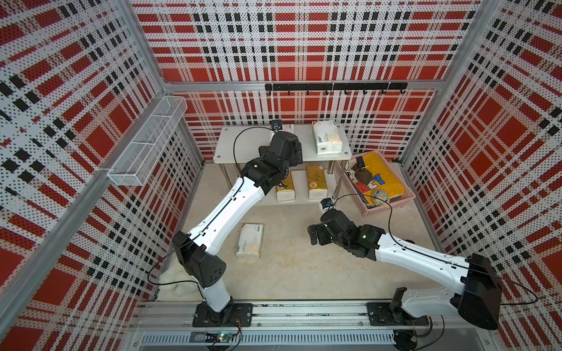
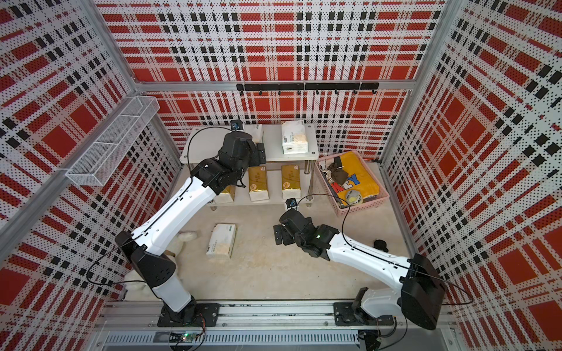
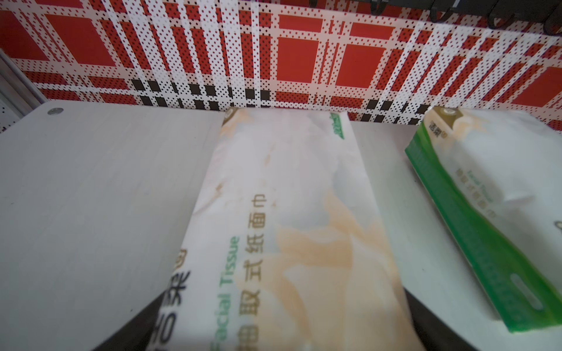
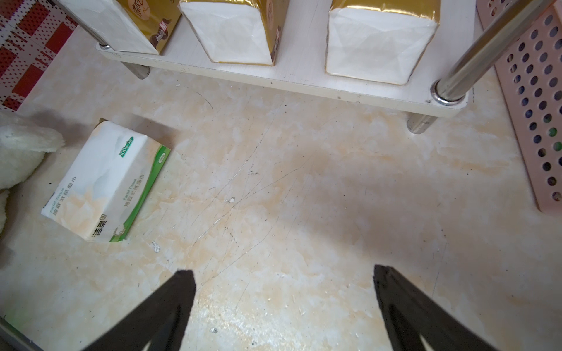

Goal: Place the tissue boxes on the shelf by color
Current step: Place a box of tissues on the shelf.

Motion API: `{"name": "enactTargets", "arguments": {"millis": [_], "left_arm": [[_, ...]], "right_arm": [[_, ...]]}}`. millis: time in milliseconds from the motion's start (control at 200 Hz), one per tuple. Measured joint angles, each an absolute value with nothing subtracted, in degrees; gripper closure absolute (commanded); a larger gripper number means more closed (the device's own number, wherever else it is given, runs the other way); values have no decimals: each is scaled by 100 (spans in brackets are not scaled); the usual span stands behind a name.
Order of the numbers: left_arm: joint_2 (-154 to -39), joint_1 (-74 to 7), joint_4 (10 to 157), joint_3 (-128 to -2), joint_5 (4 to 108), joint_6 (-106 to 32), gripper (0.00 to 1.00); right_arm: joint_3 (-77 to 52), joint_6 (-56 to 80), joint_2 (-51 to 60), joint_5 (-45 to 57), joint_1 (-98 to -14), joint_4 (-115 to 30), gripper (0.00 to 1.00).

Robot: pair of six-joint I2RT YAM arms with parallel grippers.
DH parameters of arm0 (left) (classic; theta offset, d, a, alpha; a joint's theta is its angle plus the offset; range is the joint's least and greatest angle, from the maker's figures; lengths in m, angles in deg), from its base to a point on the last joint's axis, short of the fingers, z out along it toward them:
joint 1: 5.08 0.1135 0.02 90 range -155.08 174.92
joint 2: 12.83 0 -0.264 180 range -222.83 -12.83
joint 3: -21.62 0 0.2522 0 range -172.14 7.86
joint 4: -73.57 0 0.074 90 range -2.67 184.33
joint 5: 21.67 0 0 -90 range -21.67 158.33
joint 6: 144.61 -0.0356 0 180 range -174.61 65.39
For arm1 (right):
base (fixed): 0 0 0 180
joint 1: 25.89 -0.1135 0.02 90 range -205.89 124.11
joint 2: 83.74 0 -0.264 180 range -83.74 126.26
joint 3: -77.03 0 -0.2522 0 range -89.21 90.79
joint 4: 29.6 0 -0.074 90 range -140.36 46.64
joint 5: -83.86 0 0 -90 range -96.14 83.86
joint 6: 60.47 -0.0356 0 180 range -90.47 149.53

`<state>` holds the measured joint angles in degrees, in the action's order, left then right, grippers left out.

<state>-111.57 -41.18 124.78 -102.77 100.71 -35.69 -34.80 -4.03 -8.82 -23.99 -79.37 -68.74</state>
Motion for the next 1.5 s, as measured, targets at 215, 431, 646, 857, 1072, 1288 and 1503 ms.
{"name": "enactTargets", "arguments": {"millis": [215, 431, 646, 857, 1072, 1288, 1503], "left_arm": [[-11179, -4046, 12410, -10303, 10042, -3589, 9], [-11351, -3989, 12375, -10465, 10014, -3613, 7], [-11395, -3954, 12358, -10491, 9977, -3690, 6], [-11395, -3954, 12327, -10491, 9959, -3707, 0], [-11393, -3959, 12290, -10491, 9957, -3720, 1], [-11393, -4013, 12251, -10491, 9959, -3735, 1], [-11340, -4088, 12249, -10491, 9973, -3742, 1]], "right_arm": [[-3480, -403, -882, -2412, -7941, -6874, 0], [-3480, -405, -882, -2443, -7941, -6874, 0], [-3480, -423, -882, -2445, -7941, -6874, 0], [-3480, -423, -882, -2447, -7941, -6874, 0], [-3480, -421, -882, -2443, -7941, -6868, 0], [-3480, -421, -882, -2445, -7941, -6868, 0], [-3480, -421, -882, -2447, -7941, -6868, 0]]}}
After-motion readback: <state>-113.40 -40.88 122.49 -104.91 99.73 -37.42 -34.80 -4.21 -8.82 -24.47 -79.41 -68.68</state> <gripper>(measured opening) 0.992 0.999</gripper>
